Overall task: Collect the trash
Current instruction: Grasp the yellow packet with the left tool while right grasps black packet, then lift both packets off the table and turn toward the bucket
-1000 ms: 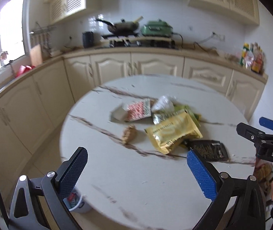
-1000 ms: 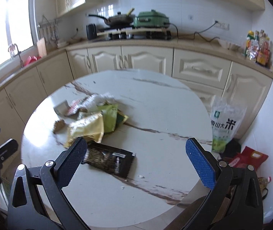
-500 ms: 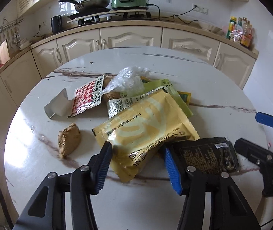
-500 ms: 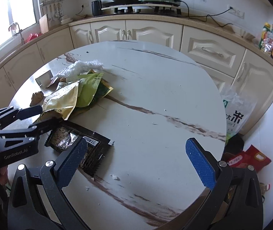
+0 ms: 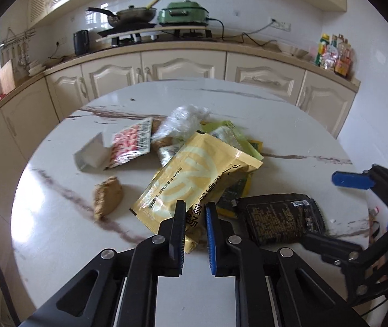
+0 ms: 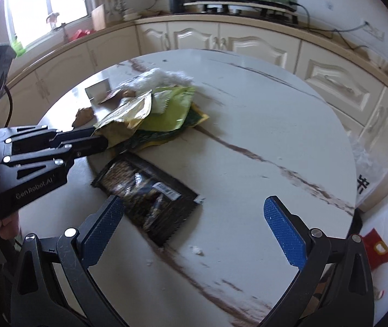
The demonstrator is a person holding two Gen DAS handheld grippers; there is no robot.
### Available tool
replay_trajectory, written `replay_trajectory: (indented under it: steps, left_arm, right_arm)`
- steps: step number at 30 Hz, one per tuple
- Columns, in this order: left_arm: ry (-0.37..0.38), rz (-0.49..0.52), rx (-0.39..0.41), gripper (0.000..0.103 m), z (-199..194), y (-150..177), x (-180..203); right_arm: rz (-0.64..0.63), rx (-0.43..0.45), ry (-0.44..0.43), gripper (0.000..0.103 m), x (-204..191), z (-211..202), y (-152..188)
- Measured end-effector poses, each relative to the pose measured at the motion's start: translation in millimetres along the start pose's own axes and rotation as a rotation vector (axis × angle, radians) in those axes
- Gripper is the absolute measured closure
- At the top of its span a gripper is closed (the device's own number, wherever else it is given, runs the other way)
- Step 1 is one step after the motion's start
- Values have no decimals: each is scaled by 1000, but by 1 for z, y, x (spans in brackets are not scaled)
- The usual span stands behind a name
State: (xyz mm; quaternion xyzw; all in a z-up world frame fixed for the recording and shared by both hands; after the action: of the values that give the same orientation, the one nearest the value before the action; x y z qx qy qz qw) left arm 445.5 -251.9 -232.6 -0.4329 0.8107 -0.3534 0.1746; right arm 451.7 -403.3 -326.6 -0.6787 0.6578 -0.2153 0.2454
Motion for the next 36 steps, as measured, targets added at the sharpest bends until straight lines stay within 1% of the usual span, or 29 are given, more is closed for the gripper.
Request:
replay_trajectory:
  steps: [4,5,7,9,11,12,13,15,16,17,18,20,22,23,26,27,28,29,30,31,33,35,36]
  left_arm:
    - [18,-42,31,94,-37,9,0]
    - [11,-37,33,94,-45,12,1]
    - [12,-42,41,94,-59,19,1]
    - [23,-59,49,94,-71,26,0]
    - [20,-66,56,95,-83,33,-2]
    - [26,-69,58,95,-88,36,-1]
    - [29,-70,59,95,-93,39,-1]
    - [32,-75,63,95,-102,43,-1]
    - [39,-78,65,95,-107,47,0]
    - [39,-81,68,95,-112,47,-3]
    - [40,-81,72,95,-118,50,-2]
    - [48,-82,81,95,-129,53,-5]
    - [54,-83,91,96,-140,56,-5]
    - [53,-90,98,103,-145,57,-9]
    - [64,-100,127,103,-161,61,-17]
    - [57,-90,120,103,-158,63,-18]
    - [73,-103,92,103,-149,66,-21]
    - [113,-116,78,103,-140,69,-25]
    - [93,-117,59,103,-128,74,-28]
    - [59,-110,24,103,-117,81,-30]
    - [108,-134,-3,103,-107,91,-34]
    - [154,-162,-1,102,-109,100,-37]
    - [159,-177,9,102,-114,102,-39]
  right_arm:
    - [-64,-34,-39,0,-17,11,-2]
    - [-69,-47,-50,1,-19,14,-3]
    - [-75,-58,-49,8,-24,18,-6]
    - [-87,-64,-37,24,-27,19,-10]
    - [-89,-66,-36,31,-29,19,-12]
    - [-99,-65,-34,41,-30,18,-12]
    - [-106,-62,-35,47,-31,17,-12]
    - [-101,-60,-66,71,-31,15,-11]
    - [-100,-60,-70,75,-32,15,-11]
    - [-92,-53,-87,84,-32,14,-11]
    - [-84,-44,-90,87,-33,14,-10]
    - [-69,-25,-89,88,-35,11,-7]
    - [-41,2,-107,91,-36,3,-6]
    - [-27,12,-114,91,-38,-2,-5]
    - [0,54,-130,93,-46,-19,-11]
    - [11,65,-123,94,-49,-22,-13]
    - [8,63,-94,94,-53,-21,-15]
    - [14,50,-88,94,-56,-17,-16]
    - [29,52,-91,94,-57,-13,-17]
    - [37,42,-98,94,-59,-8,-17]
    - [43,48,-99,94,-65,-3,-14]
    - [54,38,-117,94,-69,2,-12]
    - [55,43,-118,94,-71,2,-11]
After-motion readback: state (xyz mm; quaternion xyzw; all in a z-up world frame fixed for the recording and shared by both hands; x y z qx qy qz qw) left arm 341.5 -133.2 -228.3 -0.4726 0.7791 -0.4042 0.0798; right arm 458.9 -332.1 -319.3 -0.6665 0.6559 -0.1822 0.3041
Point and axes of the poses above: each gripper's, at about its wrist camera, not at the fingertips, and z roughly the way its jaws point, x to its right, y to its underside, the point moved 2 cm from there along z, roughly the way its jaws point
